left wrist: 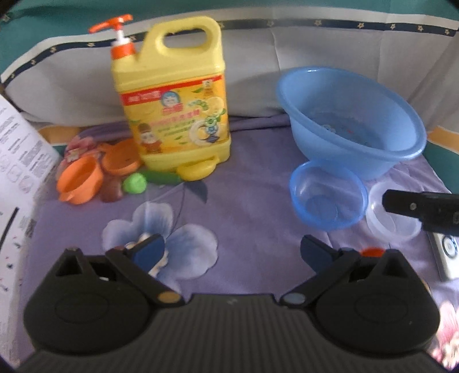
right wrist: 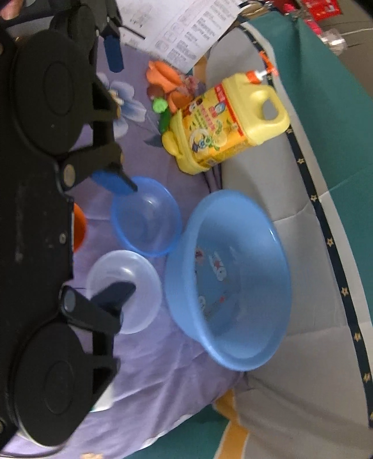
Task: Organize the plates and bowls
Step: 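Move the right tool toward the blue bowl rim, then close the right tool on the blue bowl rim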
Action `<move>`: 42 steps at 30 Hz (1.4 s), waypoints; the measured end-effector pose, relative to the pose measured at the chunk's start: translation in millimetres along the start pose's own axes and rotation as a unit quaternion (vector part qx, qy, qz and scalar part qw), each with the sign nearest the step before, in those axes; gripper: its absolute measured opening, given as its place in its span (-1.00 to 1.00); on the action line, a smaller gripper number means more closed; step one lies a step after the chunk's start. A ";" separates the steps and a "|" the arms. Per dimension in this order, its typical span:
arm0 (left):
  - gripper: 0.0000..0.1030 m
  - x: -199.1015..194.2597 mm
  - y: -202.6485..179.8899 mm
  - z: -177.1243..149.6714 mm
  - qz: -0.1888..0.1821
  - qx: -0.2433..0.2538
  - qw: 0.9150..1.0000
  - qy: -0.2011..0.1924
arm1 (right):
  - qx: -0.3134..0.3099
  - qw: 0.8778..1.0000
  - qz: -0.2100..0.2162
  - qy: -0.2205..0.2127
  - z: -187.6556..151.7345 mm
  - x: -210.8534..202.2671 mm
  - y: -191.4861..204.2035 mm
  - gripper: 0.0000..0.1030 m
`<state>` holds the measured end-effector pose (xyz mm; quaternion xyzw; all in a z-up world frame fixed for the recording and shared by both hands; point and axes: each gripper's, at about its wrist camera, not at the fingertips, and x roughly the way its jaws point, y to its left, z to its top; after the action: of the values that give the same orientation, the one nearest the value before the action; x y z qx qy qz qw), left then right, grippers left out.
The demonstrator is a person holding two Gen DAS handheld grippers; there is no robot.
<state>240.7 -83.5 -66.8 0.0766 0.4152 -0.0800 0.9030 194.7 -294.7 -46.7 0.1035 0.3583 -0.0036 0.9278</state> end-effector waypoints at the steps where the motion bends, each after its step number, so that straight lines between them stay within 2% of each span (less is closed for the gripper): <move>1: 1.00 7.0 -1.4 3.1 -0.003 -0.002 1.000 0.001 | -0.005 1.000 -0.001 0.003 3.4 8.3 -0.3 0.03; 5: 0.91 30.6 -6.3 13.7 -0.015 -0.012 1.000 0.005 | -0.020 1.000 -0.004 0.011 13.1 34.5 1.0 -0.21; 10: 0.75 53.9 -15.3 21.7 -0.032 -0.013 0.999 0.010 | -0.029 0.999 -0.006 0.021 17.8 58.5 1.5 -0.28; 12: 0.63 60.9 -18.7 23.6 -0.037 -0.014 0.999 0.014 | -0.031 0.999 -0.008 0.023 18.3 65.5 2.5 -0.32; 16: 0.55 71.5 -23.4 25.8 -0.047 -0.015 0.999 0.022 | -0.028 0.999 -0.011 0.027 20.2 77.9 1.5 -0.35; 19: 0.26 76.4 -24.8 26.3 -0.052 -0.012 0.998 0.026 | -0.033 0.999 -0.010 0.030 20.2 84.0 4.5 -0.40; 21: -0.01 79.0 -24.3 26.0 -0.062 -0.013 0.997 0.033 | -0.036 0.999 -0.006 0.036 19.5 87.8 9.2 -0.51; 30: -0.65 82.2 -22.4 16.6 -0.074 0.001 0.996 0.040 | -0.030 0.998 0.008 0.053 12.0 93.5 29.0 -0.70; 36: -0.69 76.5 -18.8 12.5 -0.067 0.006 0.997 0.042 | -0.022 0.998 0.008 0.061 5.1 92.5 34.9 -0.76; 42: -0.69 54.3 -9.8 4.3 -0.053 0.004 0.997 0.050 | -0.012 0.997 0.022 0.068 -3.8 78.0 43.7 -0.76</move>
<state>276.7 -98.3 -106.1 0.0618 0.4634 -0.1258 0.8750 253.7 -245.9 -93.1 0.1002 0.4182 0.0284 0.9023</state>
